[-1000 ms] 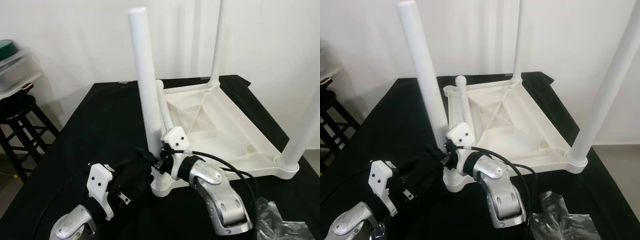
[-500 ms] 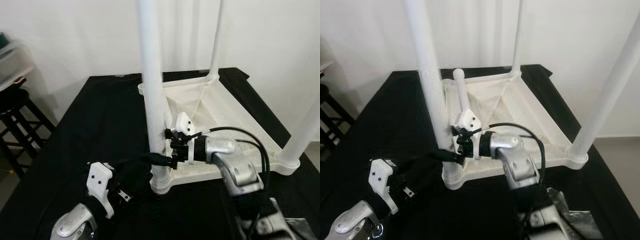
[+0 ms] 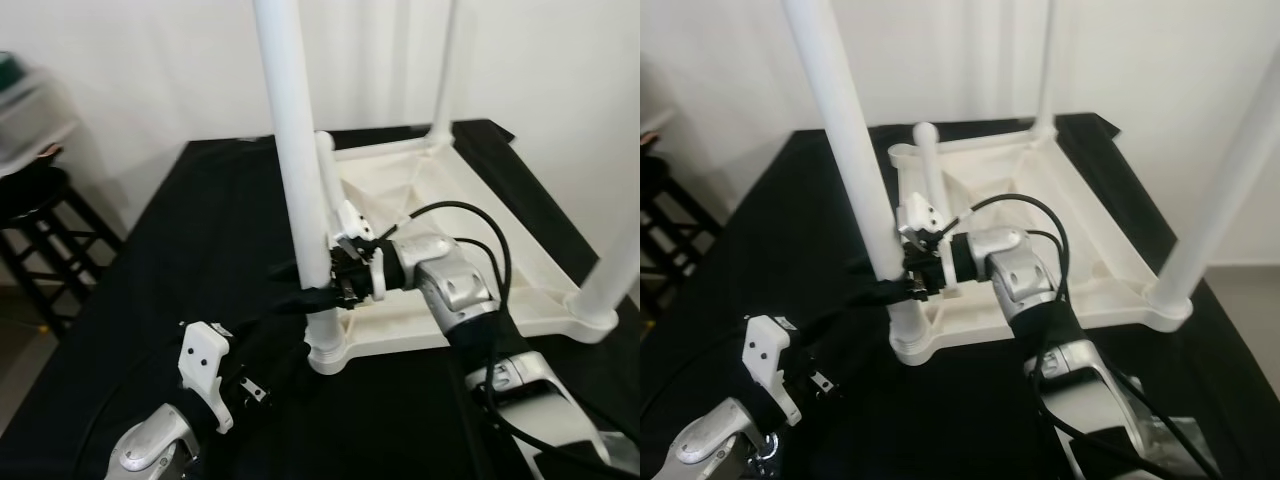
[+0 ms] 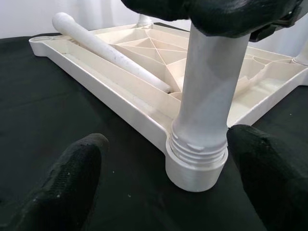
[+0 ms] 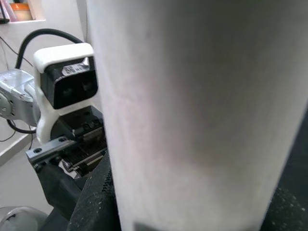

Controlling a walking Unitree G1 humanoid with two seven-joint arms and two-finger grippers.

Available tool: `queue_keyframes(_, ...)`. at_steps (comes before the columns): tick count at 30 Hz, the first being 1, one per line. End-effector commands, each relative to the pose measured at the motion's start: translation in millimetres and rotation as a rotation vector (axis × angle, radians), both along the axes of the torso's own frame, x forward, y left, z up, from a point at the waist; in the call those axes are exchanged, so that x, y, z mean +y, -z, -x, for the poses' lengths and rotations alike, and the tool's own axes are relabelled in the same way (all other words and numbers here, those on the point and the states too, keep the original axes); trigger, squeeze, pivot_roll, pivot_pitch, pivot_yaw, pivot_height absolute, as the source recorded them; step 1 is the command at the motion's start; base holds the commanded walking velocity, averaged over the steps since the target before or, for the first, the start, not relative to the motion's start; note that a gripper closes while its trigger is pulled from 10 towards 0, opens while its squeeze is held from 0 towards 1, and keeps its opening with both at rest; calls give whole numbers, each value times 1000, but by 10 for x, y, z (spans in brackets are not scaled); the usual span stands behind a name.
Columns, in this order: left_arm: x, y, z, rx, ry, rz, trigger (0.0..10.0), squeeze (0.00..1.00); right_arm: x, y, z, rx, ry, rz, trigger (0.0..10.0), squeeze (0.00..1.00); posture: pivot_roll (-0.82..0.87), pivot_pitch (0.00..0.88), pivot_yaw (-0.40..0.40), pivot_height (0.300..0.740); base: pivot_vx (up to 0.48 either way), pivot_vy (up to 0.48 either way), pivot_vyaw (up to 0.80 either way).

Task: Building children table

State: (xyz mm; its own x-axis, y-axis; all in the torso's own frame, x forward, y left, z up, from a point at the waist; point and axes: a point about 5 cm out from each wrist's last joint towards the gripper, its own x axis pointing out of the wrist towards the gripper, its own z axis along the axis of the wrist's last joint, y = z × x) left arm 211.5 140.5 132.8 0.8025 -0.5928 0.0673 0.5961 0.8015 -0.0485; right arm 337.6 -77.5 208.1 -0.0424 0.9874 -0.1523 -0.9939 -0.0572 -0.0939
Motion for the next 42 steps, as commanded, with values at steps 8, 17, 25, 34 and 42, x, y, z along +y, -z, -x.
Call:
queue_keyframes(8, 66, -18, 25, 18, 4, -5, 10000, 0, -101, 553, 326, 2, 1105, 29, 0, 0, -52, 103, 115, 740, 0, 0, 0)
queue_keyframes(17, 87, -4, -29, 20, -2, -13, 10000, 0, 126, 577, 333, -16, 943, 39, 10000, 0, -51, 77, 128, 740, 0, 0, 0)
queue_keyframes(25, 98, -3, -34, 18, -20, -14, 10000, 0, 146, 387, 277, 40, 652, -42, 10000, 1000, -29, 57, 124, 740, 0, 0, 0)
queue_keyframes(34, 88, 8, -35, 18, -19, -16, 10000, 0, -68, 126, 94, -46, 245, -25, 10000, 0, -18, 49, 120, 740, 0, 0, 0)
queue_keyframes(42, 86, 17, -23, 15, -26, -26, 10000, 0, -97, -126, -95, -7, 86, -23, 2392, 0, 1, 44, 110, 740, 0, 0, 0)
